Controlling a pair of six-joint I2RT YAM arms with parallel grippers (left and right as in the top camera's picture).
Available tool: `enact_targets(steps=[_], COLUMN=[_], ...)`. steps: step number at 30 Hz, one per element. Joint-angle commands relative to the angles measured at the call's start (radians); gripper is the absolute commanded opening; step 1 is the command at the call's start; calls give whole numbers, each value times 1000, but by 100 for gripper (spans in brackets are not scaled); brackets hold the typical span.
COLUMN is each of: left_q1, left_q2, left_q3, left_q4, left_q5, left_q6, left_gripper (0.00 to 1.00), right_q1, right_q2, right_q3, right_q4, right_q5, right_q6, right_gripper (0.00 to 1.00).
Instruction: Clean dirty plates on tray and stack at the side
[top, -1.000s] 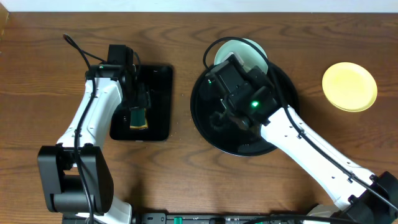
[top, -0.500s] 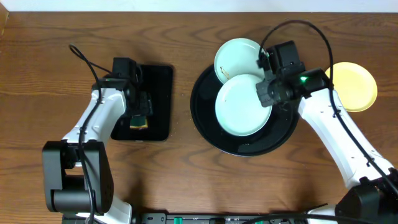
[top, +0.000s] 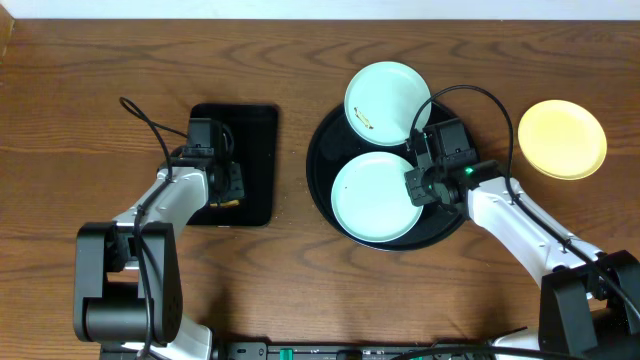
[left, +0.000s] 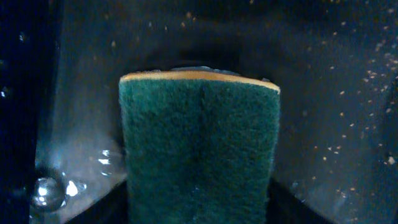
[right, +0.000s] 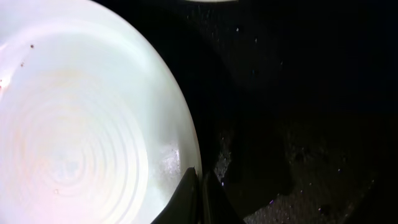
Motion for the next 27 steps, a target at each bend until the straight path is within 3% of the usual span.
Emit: enact_targets(steps=[1, 3, 6, 7, 20, 27], left_q1=[2, 2, 2, 2, 3, 3], left_q2=[6, 6, -1, -11, -396, -255], left_q3=[-14, -14, -6, 2, 74, 320], left_q4=[2, 2, 2, 0, -72, -430], left_q5=[19, 19, 19, 19, 89, 20], left_q6=[-6, -6, -6, -6, -6, 6], left_gripper=[46, 39, 10, 8, 7, 8], right_q1=[-5, -5, -5, -5, -5, -5], right_q2=[-9, -9, -9, -9, -9, -9], right_q3=[-8, -8, -8, -8, -8, -8], right_q4=[6, 6, 6, 6, 6, 6], right_q5=[-12, -12, -12, -12, -12, -12], right_q6=[14, 14, 14, 14, 14, 14], right_gripper=[1, 1, 1, 1, 1, 1])
